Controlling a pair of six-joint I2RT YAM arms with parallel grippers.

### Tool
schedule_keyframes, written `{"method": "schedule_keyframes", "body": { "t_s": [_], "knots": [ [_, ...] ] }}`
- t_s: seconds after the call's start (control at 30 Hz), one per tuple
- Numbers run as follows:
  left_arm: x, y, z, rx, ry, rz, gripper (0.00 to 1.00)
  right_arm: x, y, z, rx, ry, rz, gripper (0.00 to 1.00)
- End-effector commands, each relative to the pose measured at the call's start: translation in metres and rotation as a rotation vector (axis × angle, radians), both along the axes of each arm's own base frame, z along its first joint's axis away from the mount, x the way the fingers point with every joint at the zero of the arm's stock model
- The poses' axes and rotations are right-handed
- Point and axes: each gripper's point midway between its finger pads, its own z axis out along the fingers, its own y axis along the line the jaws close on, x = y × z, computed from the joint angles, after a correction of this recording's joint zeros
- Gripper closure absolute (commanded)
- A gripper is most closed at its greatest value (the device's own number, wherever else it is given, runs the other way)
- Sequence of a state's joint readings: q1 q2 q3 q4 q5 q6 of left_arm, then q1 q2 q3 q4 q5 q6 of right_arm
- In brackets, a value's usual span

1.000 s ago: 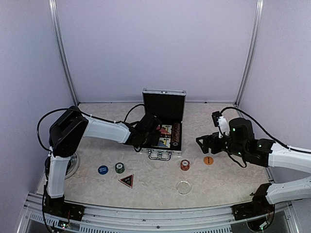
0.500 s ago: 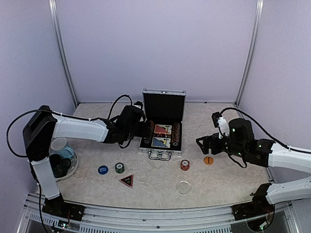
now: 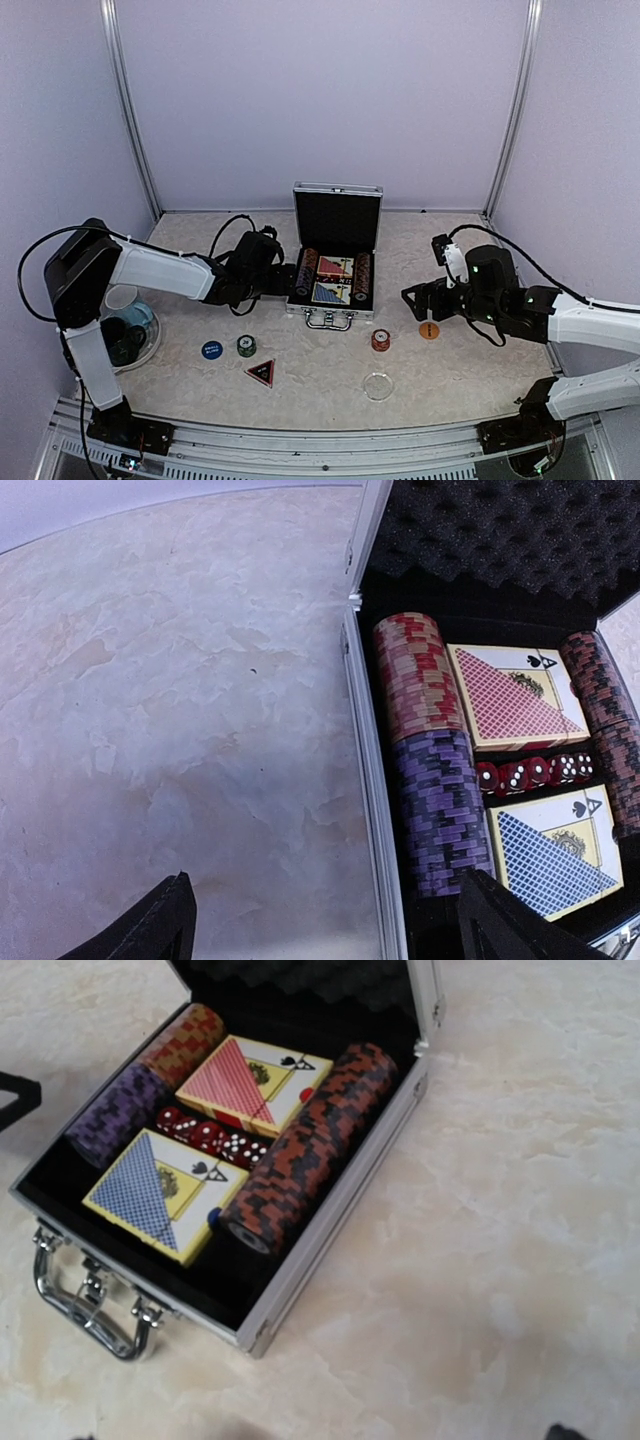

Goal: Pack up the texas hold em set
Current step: Position the chip case at the center of the board.

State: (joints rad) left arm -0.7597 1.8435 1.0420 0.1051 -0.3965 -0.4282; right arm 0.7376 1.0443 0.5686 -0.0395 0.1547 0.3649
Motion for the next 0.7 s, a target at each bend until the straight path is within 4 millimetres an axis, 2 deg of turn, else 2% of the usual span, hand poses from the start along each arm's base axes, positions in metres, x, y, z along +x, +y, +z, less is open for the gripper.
{"method": "schedule_keyframes", "body": {
  "t_s": [0.0, 0.23, 0.53, 0.67],
  "knots": [
    [0.001, -0.008, -0.001, -0.086, 0.012, -0.026, 0.1, 0.0, 0.004, 0.0, -0.002, -0.005, 0.012, 0.03],
    [-0.008, -0.018, -0.023, -0.132, 0.078, -0.067, 0.1, 0.001, 0.006, -0.005, -0.012, 0.009, 0.018, 0.03],
    [-0.016, -0.031, -0.028, -0.168, 0.099, -0.108, 0.1, 0.002, 0.011, -0.009, -0.014, 0.02, 0.035, 0.03],
    [-0.016, -0.032, -0.029, -0.167, 0.102, -0.109, 0.1, 0.001, 0.016, -0.02, -0.007, 0.049, 0.048, 0.03]
  ]
}}
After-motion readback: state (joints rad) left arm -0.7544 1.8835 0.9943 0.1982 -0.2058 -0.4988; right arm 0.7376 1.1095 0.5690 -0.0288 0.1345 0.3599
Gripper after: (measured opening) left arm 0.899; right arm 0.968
